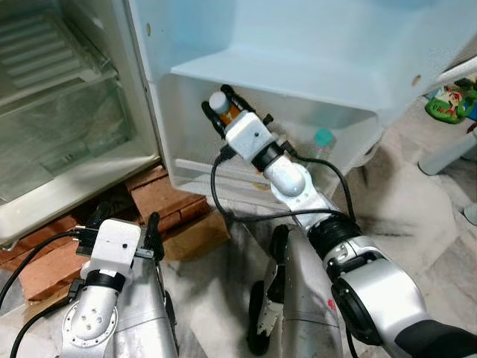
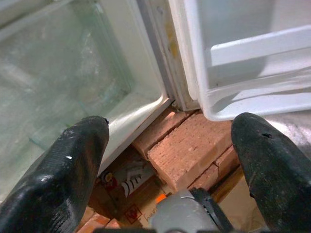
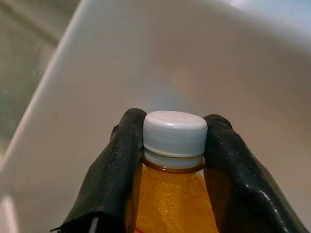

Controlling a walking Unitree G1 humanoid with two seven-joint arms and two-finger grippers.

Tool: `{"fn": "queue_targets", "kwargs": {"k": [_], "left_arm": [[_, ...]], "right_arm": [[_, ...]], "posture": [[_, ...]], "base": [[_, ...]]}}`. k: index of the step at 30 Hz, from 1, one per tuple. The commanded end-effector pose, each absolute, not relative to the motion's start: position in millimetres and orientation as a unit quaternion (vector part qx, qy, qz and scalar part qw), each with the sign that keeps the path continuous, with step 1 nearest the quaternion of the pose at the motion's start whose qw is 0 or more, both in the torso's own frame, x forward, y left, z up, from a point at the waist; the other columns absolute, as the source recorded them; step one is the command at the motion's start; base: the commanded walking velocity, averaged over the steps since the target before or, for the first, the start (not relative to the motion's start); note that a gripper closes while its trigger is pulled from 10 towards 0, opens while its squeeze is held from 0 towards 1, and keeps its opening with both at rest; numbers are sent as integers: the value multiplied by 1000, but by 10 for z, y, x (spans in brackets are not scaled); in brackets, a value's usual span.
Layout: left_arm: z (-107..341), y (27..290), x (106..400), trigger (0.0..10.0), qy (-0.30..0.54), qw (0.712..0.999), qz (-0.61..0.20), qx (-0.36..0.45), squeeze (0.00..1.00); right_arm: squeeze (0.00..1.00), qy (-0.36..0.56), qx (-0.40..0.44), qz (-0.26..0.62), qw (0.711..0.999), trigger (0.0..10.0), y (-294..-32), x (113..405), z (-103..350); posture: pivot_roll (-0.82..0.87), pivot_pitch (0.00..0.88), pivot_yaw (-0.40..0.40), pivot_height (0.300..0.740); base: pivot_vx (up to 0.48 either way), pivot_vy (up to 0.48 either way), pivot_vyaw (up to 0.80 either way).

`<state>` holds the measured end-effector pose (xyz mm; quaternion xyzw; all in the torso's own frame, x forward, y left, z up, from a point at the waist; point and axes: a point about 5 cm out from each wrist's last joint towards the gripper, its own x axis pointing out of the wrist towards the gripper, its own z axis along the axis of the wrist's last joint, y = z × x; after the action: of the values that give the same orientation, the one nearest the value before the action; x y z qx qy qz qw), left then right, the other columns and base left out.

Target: Restocking fridge

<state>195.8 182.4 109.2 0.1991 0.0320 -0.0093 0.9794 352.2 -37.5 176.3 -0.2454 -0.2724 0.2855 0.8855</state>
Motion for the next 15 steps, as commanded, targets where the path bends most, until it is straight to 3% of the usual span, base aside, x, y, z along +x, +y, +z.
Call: {"fn": "queue_targets", "kwargs": {"k": [1,8,15], "left_arm": [[1078,1786,1924,10000,39,979,-12,199,0],[1082,1794,1921,10000,41,978,-16,203,0],[1096,1806,1951,10000,41,977,-16,207,0]], "right_arm": [[0,-250,-248,277,894,10000,-472,3504,1608],[0,-154,-186,204,949,10000,-727,3594,1368],[0,-102,-113,126,980,10000,-952,3704,1356]], "posture": [[283,235,-113,451],[286,239,-103,451],[288,236,-98,451]], "base": [[0,0,0],[0,0,0],[0,0,0]]}}
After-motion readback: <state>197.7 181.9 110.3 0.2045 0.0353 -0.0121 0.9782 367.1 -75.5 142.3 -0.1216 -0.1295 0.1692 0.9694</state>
